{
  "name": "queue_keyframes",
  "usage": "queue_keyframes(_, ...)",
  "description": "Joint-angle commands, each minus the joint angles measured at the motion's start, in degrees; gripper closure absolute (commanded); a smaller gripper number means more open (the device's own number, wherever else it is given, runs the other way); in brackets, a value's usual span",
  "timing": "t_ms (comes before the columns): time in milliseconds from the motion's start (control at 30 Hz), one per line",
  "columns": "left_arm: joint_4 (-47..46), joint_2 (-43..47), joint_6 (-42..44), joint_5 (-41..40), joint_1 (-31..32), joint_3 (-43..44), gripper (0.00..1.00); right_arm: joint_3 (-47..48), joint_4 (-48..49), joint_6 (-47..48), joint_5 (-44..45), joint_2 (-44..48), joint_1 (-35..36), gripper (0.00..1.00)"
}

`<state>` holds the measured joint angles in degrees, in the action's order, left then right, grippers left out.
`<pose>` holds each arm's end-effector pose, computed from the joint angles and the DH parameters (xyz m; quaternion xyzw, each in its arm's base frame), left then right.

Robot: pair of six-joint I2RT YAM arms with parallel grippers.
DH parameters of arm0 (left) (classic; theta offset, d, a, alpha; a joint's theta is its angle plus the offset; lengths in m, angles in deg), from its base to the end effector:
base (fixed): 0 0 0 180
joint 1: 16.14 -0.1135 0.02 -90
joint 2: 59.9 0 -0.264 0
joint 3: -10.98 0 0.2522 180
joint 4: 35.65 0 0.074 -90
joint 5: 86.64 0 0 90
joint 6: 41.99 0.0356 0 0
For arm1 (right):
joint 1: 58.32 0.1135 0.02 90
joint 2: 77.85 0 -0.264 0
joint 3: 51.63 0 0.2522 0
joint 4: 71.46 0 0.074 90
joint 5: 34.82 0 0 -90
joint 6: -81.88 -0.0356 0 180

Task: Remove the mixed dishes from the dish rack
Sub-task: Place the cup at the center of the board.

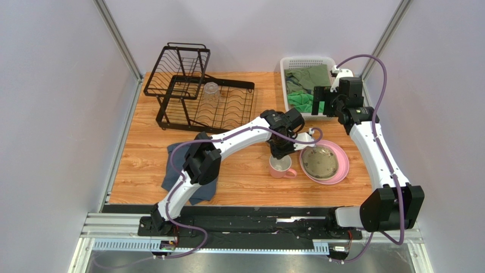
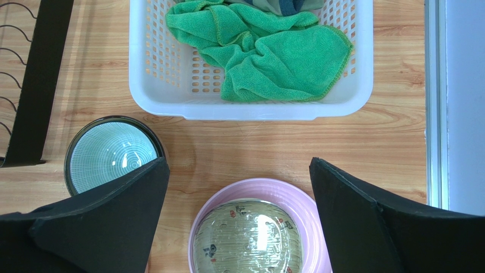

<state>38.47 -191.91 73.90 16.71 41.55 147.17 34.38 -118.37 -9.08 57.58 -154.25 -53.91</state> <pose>0.2525 -0.4147 0.2260 0.6669 0.7157 -0.1575 0.1350 0.2930 0.0211 0.3458 -0.0177 0.8958 0.0020 0.4441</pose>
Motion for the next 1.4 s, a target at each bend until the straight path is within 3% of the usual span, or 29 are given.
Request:
queue_keyframes(0,-1.03,0.34,-0.40,0.72,0.49,3.87,0.98,0.09,2.56,0.77,-0.90,1.78,-0.45,0.00)
queue_keyframes(267,-1.03,-0.18,-0.14,0.63,0.49,4.13,0.88,-0.44,2.47,2.27,-1.43,1.78,-0.62,0.00)
queue_keyframes(500,-0.68,0.69,0.74,-0.33,0.49,4.75,0.58,-1.06,2.47,2.18,-1.52,1.52,-0.71,0.01)
queue_keyframes(733,-1.47,2.45,0.92,-1.48,0.49,4.75,0.44,-1.50,2.56,2.18,-3.34,2.05,-0.98,0.01)
queue_keyframes(867,-2.43,6.39,1.09,-3.31,0.49,4.40,0.38,-1.15,2.56,2.18,-4.06,2.13,-1.06,0.01)
queue_keyframes(1100,-5.95,15.62,1.80,-6.66,-0.47,0.71,0.14,-0.44,3.79,1.48,-5.03,2.04,-0.98,0.00)
queue_keyframes(1267,-7.71,22.21,-0.13,-5.53,-3.46,-1.05,0.08,1.13,4.67,1.13,-6.17,0.82,-0.98,0.00)
queue_keyframes(1367,-10.51,26.78,-0.84,-6.22,-6.53,-6.48,0.07,3.07,4.84,-1.16,-8.27,-1.98,-0.89,0.00)
